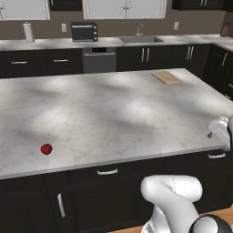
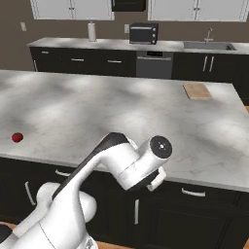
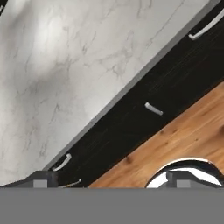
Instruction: Open the drawer on the right and place the cutting tools on the cutting board.
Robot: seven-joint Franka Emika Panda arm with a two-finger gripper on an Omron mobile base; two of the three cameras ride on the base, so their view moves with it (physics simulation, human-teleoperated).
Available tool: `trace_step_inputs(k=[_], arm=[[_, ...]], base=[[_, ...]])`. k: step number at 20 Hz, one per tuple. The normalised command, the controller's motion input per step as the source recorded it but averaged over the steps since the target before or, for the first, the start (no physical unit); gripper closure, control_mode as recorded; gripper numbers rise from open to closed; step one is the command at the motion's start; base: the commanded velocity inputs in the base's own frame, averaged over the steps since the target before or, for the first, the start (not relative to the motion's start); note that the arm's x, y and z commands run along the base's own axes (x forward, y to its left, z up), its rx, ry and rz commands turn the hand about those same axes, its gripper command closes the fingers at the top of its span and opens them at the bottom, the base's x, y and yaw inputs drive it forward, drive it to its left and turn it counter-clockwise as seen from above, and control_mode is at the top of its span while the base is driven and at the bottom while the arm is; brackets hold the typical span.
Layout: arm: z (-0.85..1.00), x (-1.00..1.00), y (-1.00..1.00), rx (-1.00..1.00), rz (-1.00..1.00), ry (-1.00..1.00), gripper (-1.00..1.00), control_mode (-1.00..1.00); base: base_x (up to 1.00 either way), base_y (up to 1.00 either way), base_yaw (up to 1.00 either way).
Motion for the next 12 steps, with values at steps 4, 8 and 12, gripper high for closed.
trace_step_inputs(k=[4, 8, 12], arm=[[-0.75, -0.03, -1.00, 0.15, -0.43, 0.00, -1.00, -1.00], [-0.69, 0.00, -1.00, 0.14, -0.42, -0.05, -1.00, -1.00], [-0.67, 0.00, -1.00, 0.21, -0.38, -0.14, -1.00, -1.00]], base=[[0.00, 0.00, 0.00], [0.00, 0.00, 0.00], [0.00, 0.00, 0.00]])
